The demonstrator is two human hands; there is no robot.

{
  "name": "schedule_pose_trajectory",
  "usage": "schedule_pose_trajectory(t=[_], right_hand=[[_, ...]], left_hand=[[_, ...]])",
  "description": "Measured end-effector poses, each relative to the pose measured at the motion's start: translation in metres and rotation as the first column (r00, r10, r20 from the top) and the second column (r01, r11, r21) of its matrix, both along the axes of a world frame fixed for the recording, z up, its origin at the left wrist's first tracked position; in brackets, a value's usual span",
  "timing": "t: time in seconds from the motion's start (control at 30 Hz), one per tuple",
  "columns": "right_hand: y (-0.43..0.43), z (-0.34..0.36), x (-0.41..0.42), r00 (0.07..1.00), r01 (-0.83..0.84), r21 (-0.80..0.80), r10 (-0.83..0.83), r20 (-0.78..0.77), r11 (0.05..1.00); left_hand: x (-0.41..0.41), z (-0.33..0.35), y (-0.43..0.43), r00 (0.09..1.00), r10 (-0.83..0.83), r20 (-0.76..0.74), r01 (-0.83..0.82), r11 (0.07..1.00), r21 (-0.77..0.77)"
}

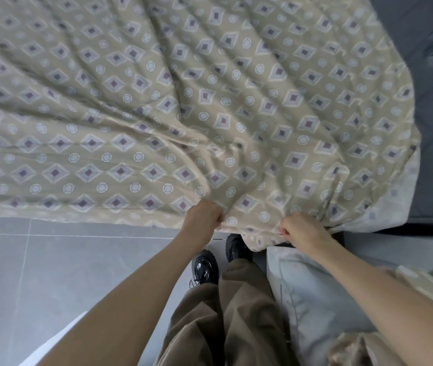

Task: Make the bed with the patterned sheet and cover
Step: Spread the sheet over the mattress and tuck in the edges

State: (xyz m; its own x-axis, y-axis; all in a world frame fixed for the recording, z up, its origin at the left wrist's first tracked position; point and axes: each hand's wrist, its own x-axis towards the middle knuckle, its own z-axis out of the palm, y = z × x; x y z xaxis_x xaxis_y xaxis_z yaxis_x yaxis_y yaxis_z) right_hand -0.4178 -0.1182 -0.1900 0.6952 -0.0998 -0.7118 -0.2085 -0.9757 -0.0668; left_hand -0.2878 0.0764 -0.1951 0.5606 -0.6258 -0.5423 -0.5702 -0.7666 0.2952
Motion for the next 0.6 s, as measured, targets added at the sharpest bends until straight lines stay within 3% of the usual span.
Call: schedule_pose_trajectory(t=[0.17,0.4,0.47,0.53,0.6], right_hand=[[0.008,-0.004,0.001,0.991,0.082,-0.058,-0.088,-0.102,0.995],[0.012,0.004,0.006,0.964,0.229,-0.03,-0.231,-0.128,0.973],[0.007,0.009,-0.007,0.939,0.342,0.039,-0.341,-0.041,0.939],[-0.002,0.018,-0.017,0.889,0.419,0.061,-0.423,0.174,0.906],[-0.015,0.025,-0.019,0.755,0.504,0.096,-0.492,0.434,0.858]], left_hand=[[-0.004,0.0,-0.007,0.994,-0.107,-0.005,0.107,0.992,0.064],[0.002,0.004,-0.006,0.996,-0.092,-0.017,0.092,0.996,-0.013],[0.008,0.008,-0.008,1.0,-0.015,-0.022,0.014,0.999,-0.041],[0.013,0.013,-0.017,0.999,0.051,-0.008,-0.051,0.996,-0.071],[0.02,0.018,-0.032,0.992,0.127,-0.025,-0.129,0.988,-0.088]])
